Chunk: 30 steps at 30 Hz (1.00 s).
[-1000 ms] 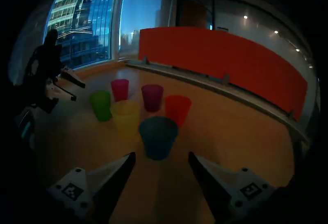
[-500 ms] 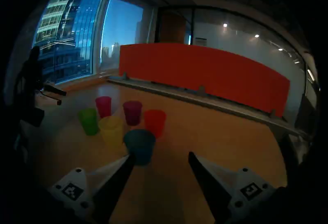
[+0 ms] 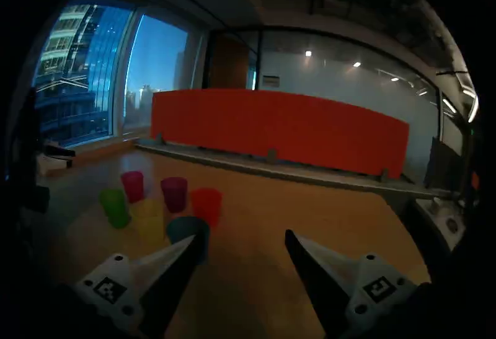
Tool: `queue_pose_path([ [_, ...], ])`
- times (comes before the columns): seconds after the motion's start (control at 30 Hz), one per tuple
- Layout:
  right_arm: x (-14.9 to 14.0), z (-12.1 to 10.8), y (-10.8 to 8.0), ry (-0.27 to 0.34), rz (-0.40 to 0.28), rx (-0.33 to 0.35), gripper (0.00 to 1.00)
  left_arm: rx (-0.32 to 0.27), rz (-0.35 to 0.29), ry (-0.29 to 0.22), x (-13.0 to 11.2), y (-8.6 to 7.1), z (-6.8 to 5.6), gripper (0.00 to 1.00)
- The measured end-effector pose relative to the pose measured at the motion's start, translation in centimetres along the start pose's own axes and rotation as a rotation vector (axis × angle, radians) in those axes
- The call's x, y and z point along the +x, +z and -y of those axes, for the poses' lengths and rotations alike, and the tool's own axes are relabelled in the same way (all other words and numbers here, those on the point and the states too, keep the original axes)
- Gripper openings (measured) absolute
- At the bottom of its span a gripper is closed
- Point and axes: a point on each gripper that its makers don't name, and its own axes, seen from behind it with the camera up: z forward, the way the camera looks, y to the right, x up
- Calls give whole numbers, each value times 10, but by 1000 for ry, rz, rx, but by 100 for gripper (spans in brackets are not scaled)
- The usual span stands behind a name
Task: Pour water
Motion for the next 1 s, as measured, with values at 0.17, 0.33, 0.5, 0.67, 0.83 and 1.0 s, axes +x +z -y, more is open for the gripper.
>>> queue_pose_path([
  [0.17,12,-9,0,31,-43,-58,100,51,-44,-26,7,-3,5,100],
  [0.33,19,-14,0,39,-79,-101,100,98,-92,-66,14,-3,10,100],
  [0.5,24,-19,1,32,-106,-141,99,142,-142,-102,23,-6,17,100],
  [0.67,29,-26,1,37,-139,-191,100,162,-169,-115,25,-4,17,99],
  [0.83,31,-29,1,54,-159,-214,100,199,-191,-106,27,-3,22,100],
  [1.0,34,-29,0,74,-178,-221,99,227,-220,-102,31,-3,28,99],
])
